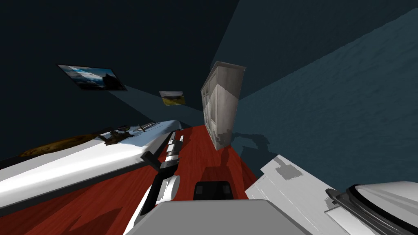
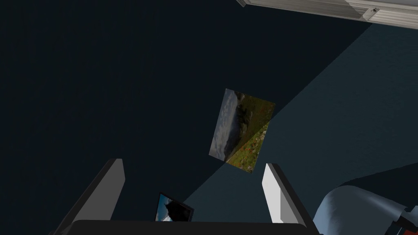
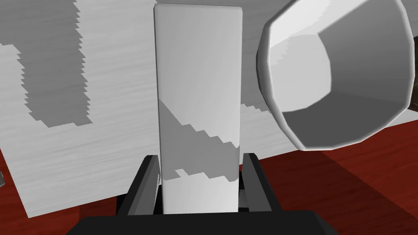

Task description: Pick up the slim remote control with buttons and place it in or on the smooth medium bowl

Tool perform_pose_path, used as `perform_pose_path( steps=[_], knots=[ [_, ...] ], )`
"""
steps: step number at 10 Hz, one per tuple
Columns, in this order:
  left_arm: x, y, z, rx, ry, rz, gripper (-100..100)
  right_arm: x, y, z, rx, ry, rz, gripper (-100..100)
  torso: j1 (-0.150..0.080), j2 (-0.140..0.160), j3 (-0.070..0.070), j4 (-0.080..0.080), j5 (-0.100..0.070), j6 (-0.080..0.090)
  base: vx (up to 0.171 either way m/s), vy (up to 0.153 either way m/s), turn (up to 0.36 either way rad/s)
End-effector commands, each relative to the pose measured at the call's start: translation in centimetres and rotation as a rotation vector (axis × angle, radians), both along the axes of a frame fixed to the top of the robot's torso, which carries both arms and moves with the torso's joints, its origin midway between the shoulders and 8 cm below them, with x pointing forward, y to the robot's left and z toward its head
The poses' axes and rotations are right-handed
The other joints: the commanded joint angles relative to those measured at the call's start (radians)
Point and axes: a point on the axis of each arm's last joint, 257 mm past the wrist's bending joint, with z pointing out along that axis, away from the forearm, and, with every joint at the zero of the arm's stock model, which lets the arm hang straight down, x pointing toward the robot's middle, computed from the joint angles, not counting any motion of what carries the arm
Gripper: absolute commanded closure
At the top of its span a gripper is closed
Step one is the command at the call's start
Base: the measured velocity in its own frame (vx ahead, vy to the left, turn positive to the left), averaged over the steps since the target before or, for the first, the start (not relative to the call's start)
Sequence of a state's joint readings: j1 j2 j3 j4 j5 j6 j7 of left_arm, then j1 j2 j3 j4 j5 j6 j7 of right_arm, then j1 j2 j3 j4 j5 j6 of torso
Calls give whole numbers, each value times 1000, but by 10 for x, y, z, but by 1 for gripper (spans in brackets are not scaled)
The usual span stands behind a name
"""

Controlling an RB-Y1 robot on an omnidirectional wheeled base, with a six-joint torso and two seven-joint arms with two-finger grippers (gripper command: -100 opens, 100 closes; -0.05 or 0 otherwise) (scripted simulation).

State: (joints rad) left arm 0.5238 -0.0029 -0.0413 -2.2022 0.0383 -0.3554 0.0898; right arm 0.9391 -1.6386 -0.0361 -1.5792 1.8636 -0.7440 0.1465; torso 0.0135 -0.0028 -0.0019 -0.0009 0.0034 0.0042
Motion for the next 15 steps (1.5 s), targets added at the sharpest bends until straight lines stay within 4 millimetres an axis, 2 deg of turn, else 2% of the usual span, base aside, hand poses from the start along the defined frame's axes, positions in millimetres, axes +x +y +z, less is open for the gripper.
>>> perform_pose_path(
  steps=[1,4,5,8,15],
  knots=[
    [0,0,0,0,0,0,0,1,-7,5,-6,7,-3,100,0,0,0,0,0,0,-11,201,-191],
    [0,0,0,0,0,0,0,6,-25,20,-14,15,-16,100,3,-1,0,0,3,-1,-1,138,-105],
    [0,0,0,0,0,0,0,6,-25,20,-14,17,-12,100,1,-1,0,0,3,-1,0,45,-9],
    [0,0,0,0,0,0,0,4,-34,27,-5,27,-20,100,-8,0,0,0,1,-1,-17,10,-42],
    [0,0,0,0,0,0,0,-7,-44,35,45,42,-42,100,-6,2,1,1,1,-4,-30,11,-4]
  ],
)
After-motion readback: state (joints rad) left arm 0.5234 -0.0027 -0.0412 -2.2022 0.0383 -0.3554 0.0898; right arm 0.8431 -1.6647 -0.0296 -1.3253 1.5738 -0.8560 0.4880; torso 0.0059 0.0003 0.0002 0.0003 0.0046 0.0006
